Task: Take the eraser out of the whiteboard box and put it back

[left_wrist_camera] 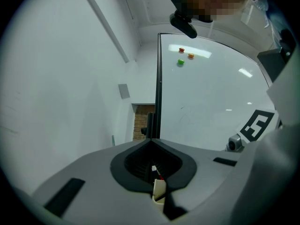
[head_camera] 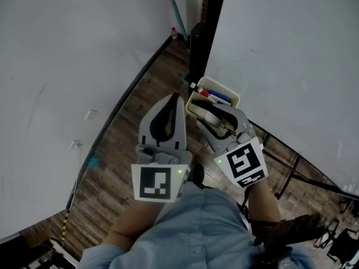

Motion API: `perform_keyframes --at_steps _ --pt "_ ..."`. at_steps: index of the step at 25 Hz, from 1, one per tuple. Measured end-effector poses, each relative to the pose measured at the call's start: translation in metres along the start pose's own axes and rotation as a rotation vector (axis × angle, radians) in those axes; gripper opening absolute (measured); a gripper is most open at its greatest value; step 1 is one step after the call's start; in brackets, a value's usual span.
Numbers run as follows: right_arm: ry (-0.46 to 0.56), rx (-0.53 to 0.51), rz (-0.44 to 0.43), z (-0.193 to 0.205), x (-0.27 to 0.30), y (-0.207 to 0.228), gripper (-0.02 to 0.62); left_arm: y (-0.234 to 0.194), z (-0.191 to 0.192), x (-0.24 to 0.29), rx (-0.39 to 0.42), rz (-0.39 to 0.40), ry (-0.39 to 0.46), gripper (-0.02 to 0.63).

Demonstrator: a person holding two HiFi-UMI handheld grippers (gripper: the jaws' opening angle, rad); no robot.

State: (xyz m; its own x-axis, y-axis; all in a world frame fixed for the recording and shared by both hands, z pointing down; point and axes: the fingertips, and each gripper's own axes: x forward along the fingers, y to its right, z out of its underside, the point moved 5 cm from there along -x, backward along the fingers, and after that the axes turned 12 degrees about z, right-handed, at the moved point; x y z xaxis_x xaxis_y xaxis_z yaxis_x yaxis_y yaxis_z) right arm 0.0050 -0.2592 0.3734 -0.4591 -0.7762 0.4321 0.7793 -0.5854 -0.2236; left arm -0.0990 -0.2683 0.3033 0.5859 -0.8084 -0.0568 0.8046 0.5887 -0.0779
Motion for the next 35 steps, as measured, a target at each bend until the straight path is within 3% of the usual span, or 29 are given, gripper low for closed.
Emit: perform_keyframes --at_steps 6,15,24,35 --pt "-0.025 -0.036 0.036 0.003 0.006 0.000 0.147 -0.008 0.004 0.002 -0.007 0.003 -0.014 0.003" --pt "0.000 0.024 0.041 0.000 0.002 0.003 0.120 -0.004 0.002 -0.001 0.008 0.012 -0.016 0.003" --pt "0.139 0.097 0.069 -0.031 -0.036 0.011 0.120 0.013 -0.020 -0.020 0.059 -0.002 0.020 0.003" --pt "0.298 0.074 0.106 -0.065 -0.085 0.009 0.120 0.038 -0.048 -0.052 0.107 -0.043 0.101 0.003"
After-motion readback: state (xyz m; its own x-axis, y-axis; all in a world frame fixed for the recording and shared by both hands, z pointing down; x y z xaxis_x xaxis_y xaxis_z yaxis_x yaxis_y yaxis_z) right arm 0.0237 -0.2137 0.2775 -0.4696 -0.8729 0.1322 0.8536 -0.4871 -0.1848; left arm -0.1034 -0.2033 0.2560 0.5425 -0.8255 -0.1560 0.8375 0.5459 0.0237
